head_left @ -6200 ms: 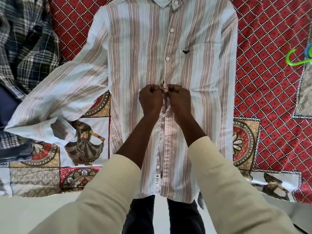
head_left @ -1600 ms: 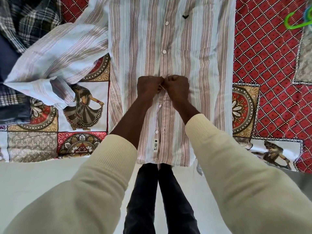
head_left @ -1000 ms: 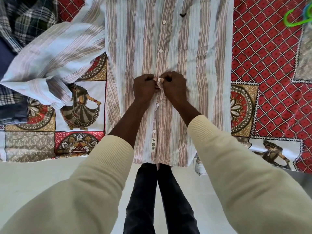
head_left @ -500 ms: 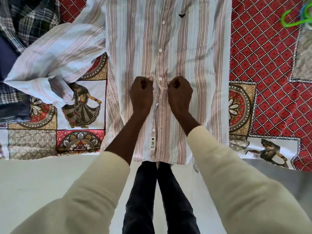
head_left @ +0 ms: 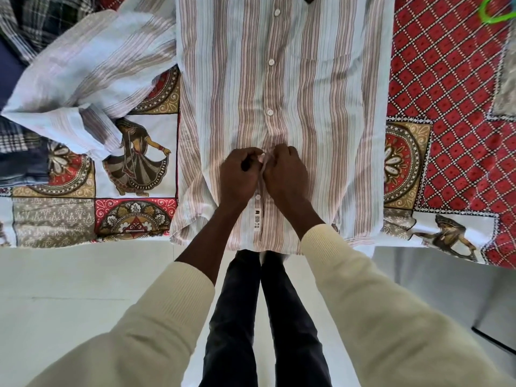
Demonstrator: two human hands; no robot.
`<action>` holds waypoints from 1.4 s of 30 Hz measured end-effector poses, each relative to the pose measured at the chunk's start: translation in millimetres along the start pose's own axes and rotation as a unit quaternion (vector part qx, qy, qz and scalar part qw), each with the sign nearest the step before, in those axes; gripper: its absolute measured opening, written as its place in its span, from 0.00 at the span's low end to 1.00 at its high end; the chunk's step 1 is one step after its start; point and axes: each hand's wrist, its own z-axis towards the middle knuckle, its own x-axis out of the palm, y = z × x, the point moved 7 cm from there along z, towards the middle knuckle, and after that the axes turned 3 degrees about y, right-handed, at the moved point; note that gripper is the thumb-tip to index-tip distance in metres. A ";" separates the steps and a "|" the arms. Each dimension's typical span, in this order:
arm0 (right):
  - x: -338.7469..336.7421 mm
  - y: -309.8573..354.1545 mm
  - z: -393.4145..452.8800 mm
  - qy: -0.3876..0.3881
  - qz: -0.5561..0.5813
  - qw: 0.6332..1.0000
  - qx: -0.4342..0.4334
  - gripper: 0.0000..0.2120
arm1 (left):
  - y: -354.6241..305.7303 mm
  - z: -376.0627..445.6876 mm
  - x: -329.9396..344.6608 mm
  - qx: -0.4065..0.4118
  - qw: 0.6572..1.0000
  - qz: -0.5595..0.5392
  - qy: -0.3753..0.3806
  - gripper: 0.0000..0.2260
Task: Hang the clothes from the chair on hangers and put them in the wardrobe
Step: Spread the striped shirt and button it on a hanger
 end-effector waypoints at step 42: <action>14.7 -23.7 -3.1 0.070 0.465 0.849 0.242 0.07 | -5.1 7.7 7.4 -0.205 0.977 -0.063 -0.013 0.07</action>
